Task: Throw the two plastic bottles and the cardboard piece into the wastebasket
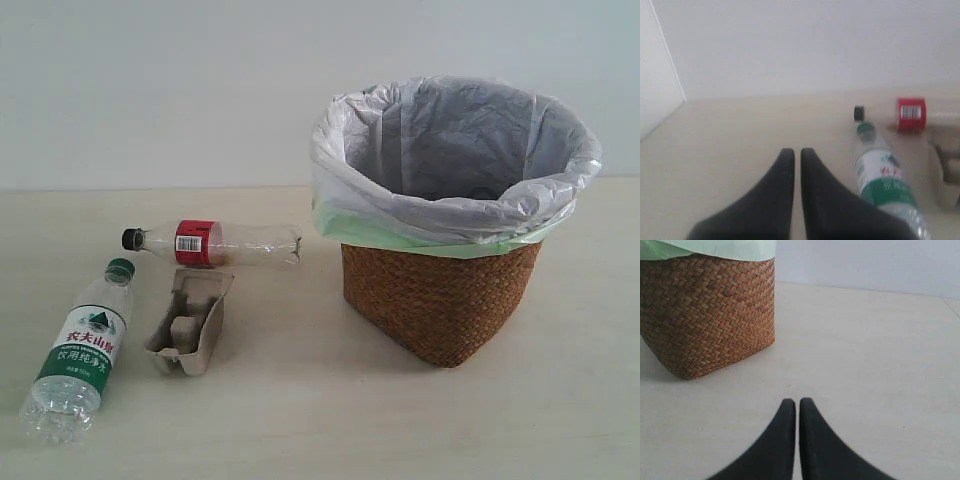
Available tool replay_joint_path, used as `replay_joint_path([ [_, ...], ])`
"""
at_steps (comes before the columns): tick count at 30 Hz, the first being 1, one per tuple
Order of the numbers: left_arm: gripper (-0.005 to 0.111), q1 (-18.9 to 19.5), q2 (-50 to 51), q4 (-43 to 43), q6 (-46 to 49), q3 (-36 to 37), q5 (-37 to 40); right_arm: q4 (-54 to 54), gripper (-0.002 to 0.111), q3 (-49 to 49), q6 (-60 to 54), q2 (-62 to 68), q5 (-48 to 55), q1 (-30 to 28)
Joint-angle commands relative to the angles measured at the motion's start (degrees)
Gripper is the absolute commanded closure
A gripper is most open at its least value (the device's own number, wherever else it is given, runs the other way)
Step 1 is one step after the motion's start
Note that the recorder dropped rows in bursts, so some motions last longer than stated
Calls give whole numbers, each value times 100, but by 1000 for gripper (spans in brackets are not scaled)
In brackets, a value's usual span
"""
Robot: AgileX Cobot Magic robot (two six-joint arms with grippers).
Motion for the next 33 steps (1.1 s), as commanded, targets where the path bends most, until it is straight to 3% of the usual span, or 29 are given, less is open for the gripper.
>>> replay_joint_path([
  [1, 103, 12, -14, -702, -103, 22, -1081, -3, 108, -3, 0, -30, -25, -27],
  [7, 103, 12, -14, -1420, -1259, 22, -2587, -3, 108, -3, 0, -30, -25, -27],
  [11, 103, 12, -14, -1418, -2356, 22, -3611, -3, 108, -3, 0, -30, -25, -27],
  [13, 103, 12, -14, -1418, -2750, 22, -3736, -3, 108, -3, 0, -30, -25, -27],
  [20, 103, 12, 548, -452, -3025, -1234, -2644, -3, 108, -3, 0, -30, -25, -27],
  [24, 103, 12, 1459, -235, -3124, -2061, -2149, -3, 108, -3, 0, -30, -25, -27],
  [28, 103, 12, 2558, 99, -3097, -2973, -1051, -3, 108, -3, 0, -30, -25, -27],
  [31, 103, 12, 3342, 99, -2672, -3465, -463, -3, 108, -3, 0, -30, -25, -27],
  [33, 96, 12, 3837, 79, -2453, -3661, -323, -3, 108, -3, 0, -30, -25, -27],
])
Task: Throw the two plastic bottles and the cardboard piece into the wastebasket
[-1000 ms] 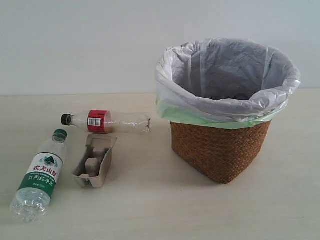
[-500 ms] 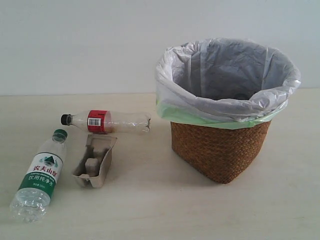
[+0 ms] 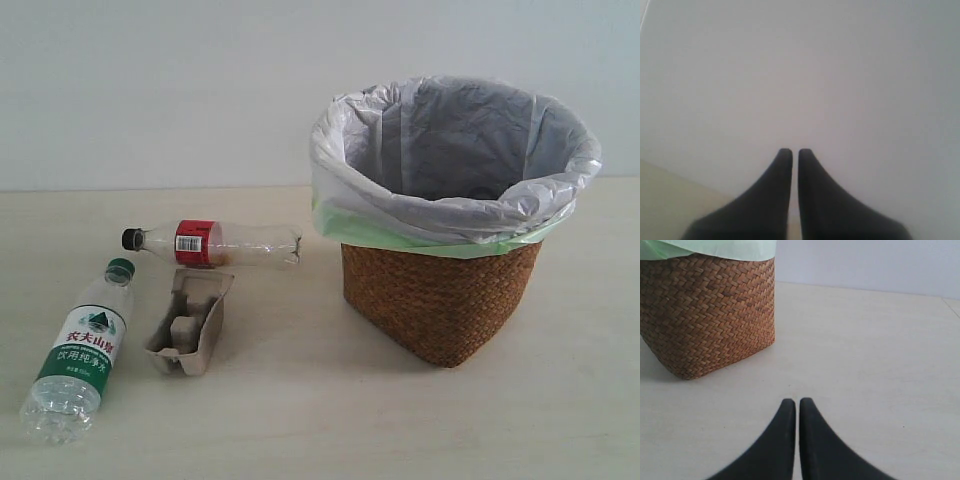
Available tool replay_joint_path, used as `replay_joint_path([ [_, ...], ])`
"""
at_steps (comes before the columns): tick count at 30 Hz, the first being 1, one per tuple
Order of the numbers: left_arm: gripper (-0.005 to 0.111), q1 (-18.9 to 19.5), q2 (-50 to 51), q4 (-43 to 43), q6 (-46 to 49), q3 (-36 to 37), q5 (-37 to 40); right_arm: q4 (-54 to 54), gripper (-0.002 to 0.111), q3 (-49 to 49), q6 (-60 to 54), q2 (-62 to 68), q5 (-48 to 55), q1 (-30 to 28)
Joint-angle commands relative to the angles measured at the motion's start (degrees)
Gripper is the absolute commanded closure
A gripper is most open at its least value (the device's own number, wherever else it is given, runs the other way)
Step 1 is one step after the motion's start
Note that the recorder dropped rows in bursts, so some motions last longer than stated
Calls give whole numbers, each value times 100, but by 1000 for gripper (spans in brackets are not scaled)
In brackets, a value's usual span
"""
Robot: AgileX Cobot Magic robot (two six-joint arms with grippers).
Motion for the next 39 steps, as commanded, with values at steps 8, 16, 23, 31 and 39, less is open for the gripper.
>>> replay_joint_path([
  [8, 36, -410, 4349, -1795, 3198, -1508, 2398, -3, 108, -3, 0, -30, -25, -27],
  [16, 31, -1070, 6624, -2615, 4606, -1964, 2343, -3, 108, -3, 0, -30, -25, -27],
  [23, 31, -1070, 7439, -2397, 4606, -1964, 1833, -3, 108, -3, 0, -30, -25, -27],
  [31, 60, -1070, 7715, -2397, 4606, -1964, 1401, -3, 108, -3, 0, -30, -25, -27],
  [39, 103, -1070, 7472, -2380, 4635, -1964, 1233, -3, 108, -3, 0, -30, -25, -27],
])
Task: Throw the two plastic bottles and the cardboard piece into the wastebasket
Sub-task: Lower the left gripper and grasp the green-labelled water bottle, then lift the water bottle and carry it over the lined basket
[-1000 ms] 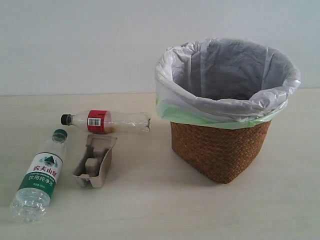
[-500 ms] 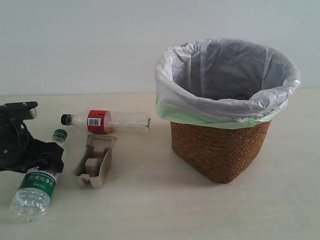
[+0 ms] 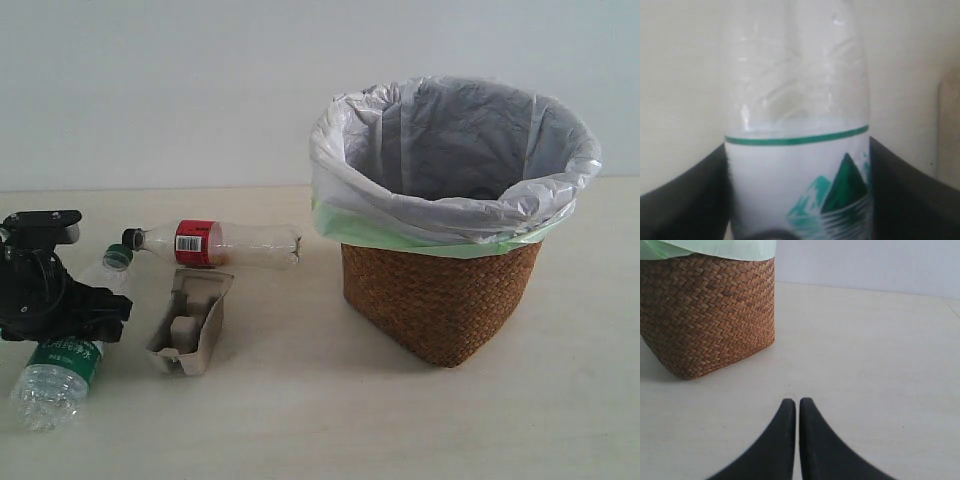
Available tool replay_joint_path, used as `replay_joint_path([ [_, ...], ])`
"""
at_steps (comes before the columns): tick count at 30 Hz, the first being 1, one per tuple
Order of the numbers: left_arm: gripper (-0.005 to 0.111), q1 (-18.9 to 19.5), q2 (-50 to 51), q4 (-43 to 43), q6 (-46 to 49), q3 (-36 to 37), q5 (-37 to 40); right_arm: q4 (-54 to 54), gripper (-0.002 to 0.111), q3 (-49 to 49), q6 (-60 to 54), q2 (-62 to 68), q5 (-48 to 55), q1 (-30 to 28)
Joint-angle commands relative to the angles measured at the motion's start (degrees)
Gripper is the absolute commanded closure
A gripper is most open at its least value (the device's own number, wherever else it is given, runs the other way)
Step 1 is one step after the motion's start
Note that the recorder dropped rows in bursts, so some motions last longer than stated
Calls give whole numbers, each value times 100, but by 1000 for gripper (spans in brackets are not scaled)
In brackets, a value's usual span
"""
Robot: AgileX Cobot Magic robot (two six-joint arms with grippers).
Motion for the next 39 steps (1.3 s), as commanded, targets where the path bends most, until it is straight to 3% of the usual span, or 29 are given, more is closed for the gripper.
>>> replay_joint_path([
  [1, 103, -23, -290, 53, 39, -24, -61, -3, 108, -3, 0, -30, -25, -27],
  [4, 103, -11, -600, 173, 25, -24, 40, -3, 108, -3, 0, -30, -25, -27],
  [7, 103, -11, -1027, 756, -581, -98, 66, -3, 108, -3, 0, -30, -25, -27],
  [10, 103, -11, -1460, 1975, -1741, -485, 540, -3, 108, -3, 0, -30, -25, -27],
  [15, 103, -21, -1892, 4452, -3585, -1791, 2334, -3, 108, -3, 0, -30, -25, -27],
  [18, 103, -21, -2005, 4943, -3671, -2439, 3118, -3, 108, -3, 0, -30, -25, -27],
  [23, 103, -21, -2058, 5298, -3671, -3229, 3662, -3, 108, -3, 0, -30, -25, -27],
  [26, 103, -11, -2058, 5386, -3671, -3337, 3708, -3, 108, -3, 0, -30, -25, -27],
  [31, 103, -11, -1796, 4887, -3523, -3337, 3749, -3, 108, -3, 0, -30, -25, -27],
  [35, 103, -35, -1379, 2921, -2269, -3337, 3546, -3, 108, -3, 0, -30, -25, -27],
  [39, 103, -509, -917, 668, -640, -3373, 3288, -3, 108, -3, 0, -30, -25, -27],
])
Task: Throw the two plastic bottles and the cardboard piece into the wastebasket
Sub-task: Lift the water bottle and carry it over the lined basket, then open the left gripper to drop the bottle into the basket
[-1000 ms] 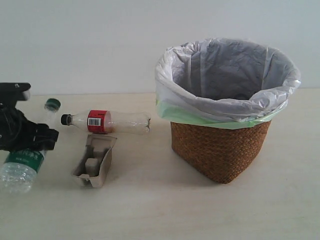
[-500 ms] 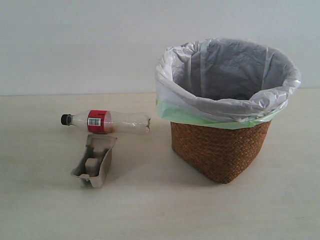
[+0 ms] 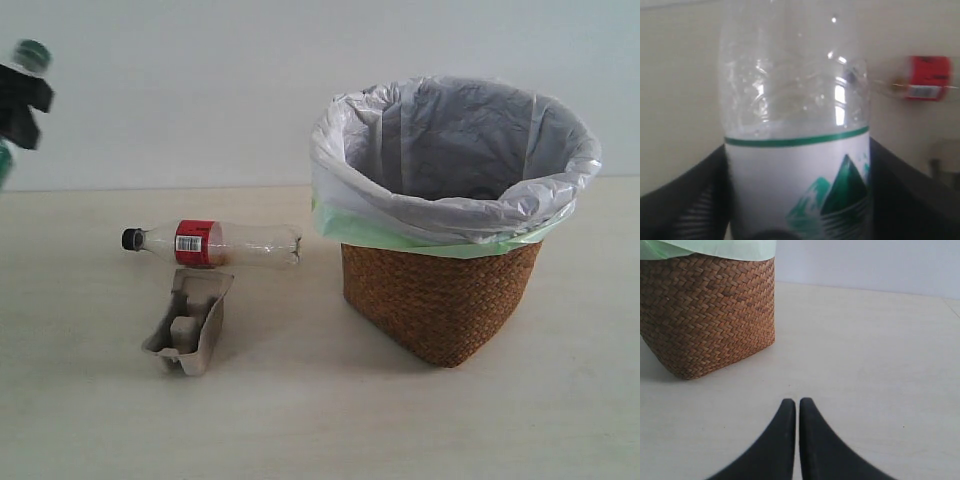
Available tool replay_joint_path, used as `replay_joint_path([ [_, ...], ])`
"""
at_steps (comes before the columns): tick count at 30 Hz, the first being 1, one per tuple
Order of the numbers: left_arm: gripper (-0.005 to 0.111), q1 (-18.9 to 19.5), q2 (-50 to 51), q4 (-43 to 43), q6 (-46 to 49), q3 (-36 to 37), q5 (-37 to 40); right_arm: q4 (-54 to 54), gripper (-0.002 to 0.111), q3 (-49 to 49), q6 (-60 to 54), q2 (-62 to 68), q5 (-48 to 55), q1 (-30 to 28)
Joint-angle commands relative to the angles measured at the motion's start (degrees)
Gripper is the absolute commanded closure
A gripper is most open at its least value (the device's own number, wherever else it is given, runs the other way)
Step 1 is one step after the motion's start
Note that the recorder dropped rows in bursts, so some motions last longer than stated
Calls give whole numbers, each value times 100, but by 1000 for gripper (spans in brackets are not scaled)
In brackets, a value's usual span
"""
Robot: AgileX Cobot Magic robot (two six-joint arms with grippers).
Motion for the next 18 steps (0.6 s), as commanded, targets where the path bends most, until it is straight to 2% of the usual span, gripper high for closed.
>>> replay_joint_path([
  [1, 103, -607, 421, -2434, 1815, -170, -356, -3, 108, -3, 0, -30, -25, -27],
  [3, 103, -1085, 596, -3124, 2382, -537, -496, -3, 108, -3, 0, -30, -25, -27],
  [6, 103, -1789, 935, -3781, 2493, -1451, -872, 7, 108, -3, 0, -30, -25, -27],
  [8, 95, -2081, 1195, -4097, 2493, -1967, -1102, 7, 108, -3, 0, -30, -25, -27],
  [10, 72, -2373, 1533, -4651, 2657, -2646, -1272, 7, 108, -3, 0, -30, -25, -27],
  [12, 33, -2628, 1834, -5136, 3089, -3139, -1409, 7, 108, -3, 0, -30, -25, -27],
  [14, 2, -2780, 2078, -4933, 3099, -3439, -1483, 7, 108, -3, 0, -30, -25, -27],
  [15, -2, -2816, 2170, -4676, 2895, -3520, -1483, 7, 108, -3, 0, -30, -25, -27],
  [18, 1, -2800, 2298, -3974, 2344, -3578, -1372, 7, 108, -3, 0, -30, -25, -27],
])
